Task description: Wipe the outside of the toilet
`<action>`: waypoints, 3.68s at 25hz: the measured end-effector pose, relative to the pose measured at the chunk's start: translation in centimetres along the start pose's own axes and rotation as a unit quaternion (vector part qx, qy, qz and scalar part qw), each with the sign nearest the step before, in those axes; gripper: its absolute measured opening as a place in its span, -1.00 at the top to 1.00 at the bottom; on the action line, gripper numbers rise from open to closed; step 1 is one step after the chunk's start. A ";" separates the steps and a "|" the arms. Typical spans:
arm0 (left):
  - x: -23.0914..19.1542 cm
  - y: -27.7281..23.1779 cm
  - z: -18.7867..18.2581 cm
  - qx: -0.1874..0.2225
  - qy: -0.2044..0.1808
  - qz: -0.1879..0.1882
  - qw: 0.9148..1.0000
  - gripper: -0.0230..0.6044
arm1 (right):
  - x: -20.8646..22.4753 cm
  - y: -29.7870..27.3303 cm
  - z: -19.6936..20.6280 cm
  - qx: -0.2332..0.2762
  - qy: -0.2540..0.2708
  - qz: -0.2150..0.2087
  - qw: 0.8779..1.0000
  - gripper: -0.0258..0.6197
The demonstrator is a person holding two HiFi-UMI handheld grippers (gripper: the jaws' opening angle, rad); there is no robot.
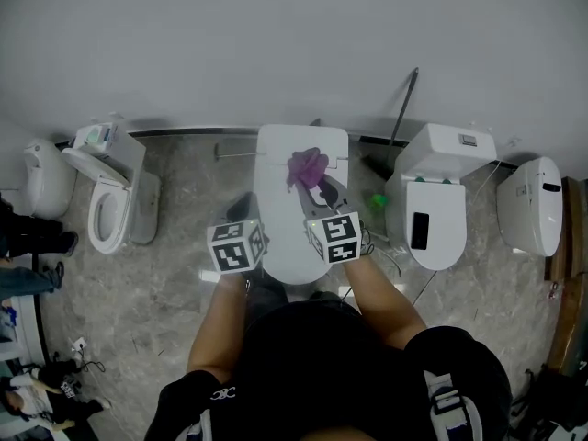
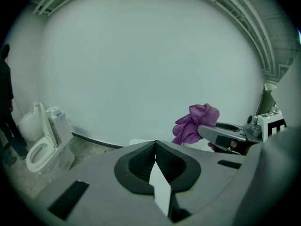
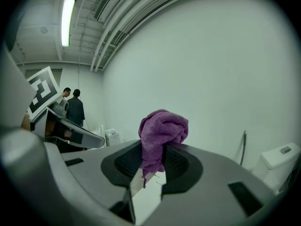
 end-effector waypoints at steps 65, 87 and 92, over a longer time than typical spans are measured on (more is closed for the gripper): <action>-27.2 -30.5 16.4 -0.169 0.068 0.124 0.975 0.89 | 9.7 -39.9 40.0 -0.326 0.000 0.084 0.942 0.57; -16.5 -30.4 19.1 -0.198 0.032 0.150 0.968 0.89 | 20.5 -30.0 39.6 -0.325 -0.028 0.142 0.935 0.57; -13.6 -30.9 19.4 -0.204 0.025 0.150 0.967 0.89 | 23.0 -28.0 39.5 -0.333 -0.024 0.137 0.933 0.57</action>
Point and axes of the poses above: the fingertips, and each gripper's own axes: y backward along the fingers, x to its right, z out of its underside, the point moved 9 cm from there along y, backward along the fingers, and after that the axes turned 13 degrees about x, right-handed, at the moved point
